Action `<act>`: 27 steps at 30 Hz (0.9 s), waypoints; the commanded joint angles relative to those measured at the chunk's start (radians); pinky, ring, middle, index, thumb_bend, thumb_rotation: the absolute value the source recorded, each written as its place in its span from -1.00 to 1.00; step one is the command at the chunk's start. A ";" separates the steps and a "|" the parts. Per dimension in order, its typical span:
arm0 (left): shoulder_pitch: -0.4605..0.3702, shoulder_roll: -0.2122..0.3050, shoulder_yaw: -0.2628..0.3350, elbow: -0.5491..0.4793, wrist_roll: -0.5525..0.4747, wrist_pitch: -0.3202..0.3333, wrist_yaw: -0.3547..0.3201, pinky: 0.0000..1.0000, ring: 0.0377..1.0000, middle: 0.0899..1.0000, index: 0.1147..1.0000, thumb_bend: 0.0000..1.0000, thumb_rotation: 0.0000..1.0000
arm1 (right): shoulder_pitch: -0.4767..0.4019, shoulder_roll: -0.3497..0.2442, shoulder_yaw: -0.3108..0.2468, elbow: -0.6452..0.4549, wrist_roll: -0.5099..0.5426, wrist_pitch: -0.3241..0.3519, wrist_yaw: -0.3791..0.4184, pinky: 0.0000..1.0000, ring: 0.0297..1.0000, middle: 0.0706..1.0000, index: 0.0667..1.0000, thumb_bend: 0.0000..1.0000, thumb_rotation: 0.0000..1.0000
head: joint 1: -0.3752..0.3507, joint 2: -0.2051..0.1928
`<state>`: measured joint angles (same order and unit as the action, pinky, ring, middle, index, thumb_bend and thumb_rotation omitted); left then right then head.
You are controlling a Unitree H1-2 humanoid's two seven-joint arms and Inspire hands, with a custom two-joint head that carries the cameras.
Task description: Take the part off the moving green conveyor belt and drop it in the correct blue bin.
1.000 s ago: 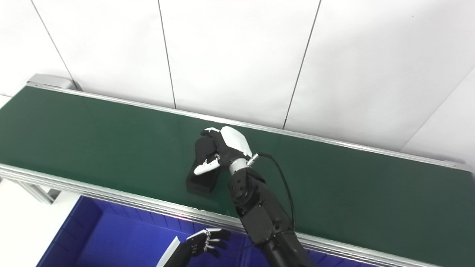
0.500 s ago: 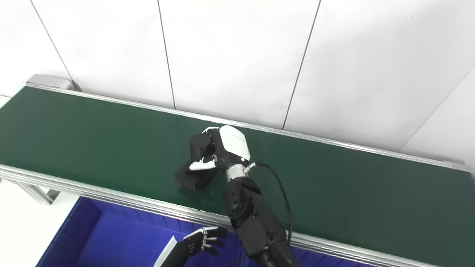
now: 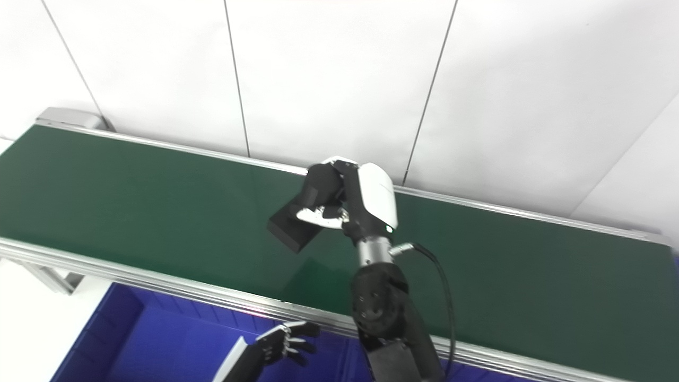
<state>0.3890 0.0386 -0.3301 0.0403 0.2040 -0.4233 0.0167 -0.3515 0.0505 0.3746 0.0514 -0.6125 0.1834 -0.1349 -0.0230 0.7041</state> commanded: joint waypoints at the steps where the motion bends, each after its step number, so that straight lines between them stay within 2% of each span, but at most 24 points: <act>1: 0.007 -0.002 0.001 -0.046 -0.016 -0.015 -0.015 0.21 0.37 0.52 0.50 0.83 -0.76 | 0.024 -0.019 -0.033 -0.107 0.021 0.010 0.024 -0.31 -0.21 -0.04 -0.06 0.01 -1.00 | -0.015 0.017; 6: 0.020 -0.004 0.006 -0.091 -0.006 0.018 -0.033 0.32 0.43 0.55 0.56 0.74 -0.72 | 0.143 -0.106 -0.097 -0.290 0.084 0.017 0.116 -0.28 -0.21 0.00 -0.09 0.01 -1.00 | -0.042 0.063; 8: 0.026 -0.004 0.007 -0.115 -0.007 0.040 -0.043 0.35 0.46 0.57 0.57 0.72 -0.72 | 0.188 -0.147 -0.123 -0.360 0.108 0.033 0.161 -0.27 -0.20 -0.05 -0.09 0.02 -1.00 | -0.053 0.085; 11: 0.031 -0.003 0.008 -0.144 -0.010 0.069 -0.054 0.37 0.50 0.58 0.59 0.69 -0.74 | 0.239 -0.188 -0.148 -0.426 0.124 0.043 0.202 -0.26 -0.20 -0.10 -0.09 0.03 -1.00 | -0.058 0.101; 12: 0.031 -0.002 0.008 -0.155 -0.010 0.081 -0.059 0.37 0.50 0.58 0.59 0.69 -0.74 | 0.264 -0.211 -0.159 -0.447 0.139 0.035 0.217 -0.26 -0.20 -0.11 -0.09 0.03 -1.00 | -0.064 0.123; 14: 0.030 -0.001 0.008 -0.173 -0.014 0.099 -0.069 0.37 0.50 0.58 0.61 0.68 -0.76 | 0.300 -0.242 -0.176 -0.477 0.156 0.025 0.239 -0.26 -0.21 -0.11 -0.09 0.03 -1.00 | -0.067 0.135; 18: 0.026 0.005 0.009 -0.203 -0.031 0.152 -0.097 0.39 0.52 0.60 0.62 0.68 -0.76 | 0.392 -0.309 -0.194 -0.506 0.171 -0.021 0.263 -0.25 -0.22 -0.11 -0.09 0.03 -1.00 | -0.075 0.152; 21: 0.023 0.005 0.009 -0.216 -0.030 0.172 -0.106 0.38 0.50 0.59 0.61 0.70 -0.77 | 0.453 -0.334 -0.202 -0.504 0.200 -0.036 0.271 -0.26 -0.20 -0.11 -0.09 0.03 -1.00 | -0.083 0.160; 25: 0.022 0.003 0.012 -0.225 -0.034 0.187 -0.113 0.38 0.49 0.58 0.59 0.72 -0.82 | 0.516 -0.360 -0.213 -0.466 0.223 -0.093 0.263 -0.28 -0.21 -0.11 -0.09 0.03 -1.00 | -0.087 0.168; 27: 0.020 0.005 0.012 -0.229 -0.032 0.193 -0.116 0.39 0.50 0.59 0.59 0.72 -0.82 | 0.540 -0.383 -0.215 -0.424 0.209 -0.142 0.254 -0.29 -0.20 -0.10 -0.09 0.03 -1.00 | -0.096 0.173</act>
<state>0.4123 0.0475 -0.3161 -0.1586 0.1836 -0.2199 -0.0954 0.1966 -0.3079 0.1717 -0.3736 -0.4045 0.1288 0.1421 -0.1196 0.8759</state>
